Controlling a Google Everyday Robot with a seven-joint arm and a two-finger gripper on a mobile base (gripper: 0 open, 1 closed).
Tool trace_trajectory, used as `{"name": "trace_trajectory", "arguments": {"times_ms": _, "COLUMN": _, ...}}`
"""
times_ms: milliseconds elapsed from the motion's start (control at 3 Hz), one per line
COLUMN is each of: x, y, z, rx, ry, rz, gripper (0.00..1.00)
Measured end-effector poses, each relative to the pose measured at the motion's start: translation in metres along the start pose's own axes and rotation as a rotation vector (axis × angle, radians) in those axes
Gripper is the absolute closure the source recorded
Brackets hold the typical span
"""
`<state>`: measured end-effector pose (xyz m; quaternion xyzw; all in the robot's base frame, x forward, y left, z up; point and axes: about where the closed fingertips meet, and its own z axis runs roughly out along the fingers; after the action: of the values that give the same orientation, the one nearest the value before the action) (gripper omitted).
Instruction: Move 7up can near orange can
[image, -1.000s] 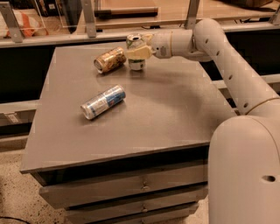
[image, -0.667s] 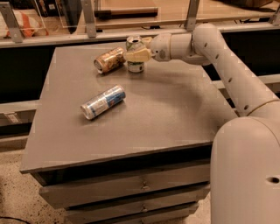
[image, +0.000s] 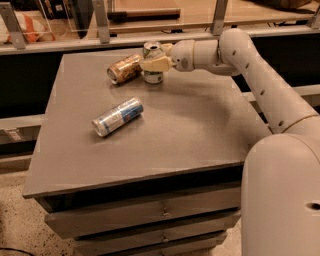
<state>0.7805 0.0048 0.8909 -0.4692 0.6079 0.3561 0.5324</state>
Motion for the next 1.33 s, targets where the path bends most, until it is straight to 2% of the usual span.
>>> {"name": "trace_trajectory", "arguments": {"times_ms": 667, "x": -0.002, "y": 0.005, "z": -0.002, "rx": 0.004, "ry": -0.005, "rz": -0.005, "gripper": 0.13}}
{"name": "trace_trajectory", "arguments": {"times_ms": 1000, "x": 0.001, "y": 0.011, "z": -0.007, "rx": 0.014, "ry": -0.010, "rz": 0.001, "gripper": 0.00}}
{"name": "trace_trajectory", "arguments": {"times_ms": 1333, "x": 0.003, "y": 0.015, "z": -0.026, "rx": 0.027, "ry": -0.012, "rz": 0.011, "gripper": 0.00}}
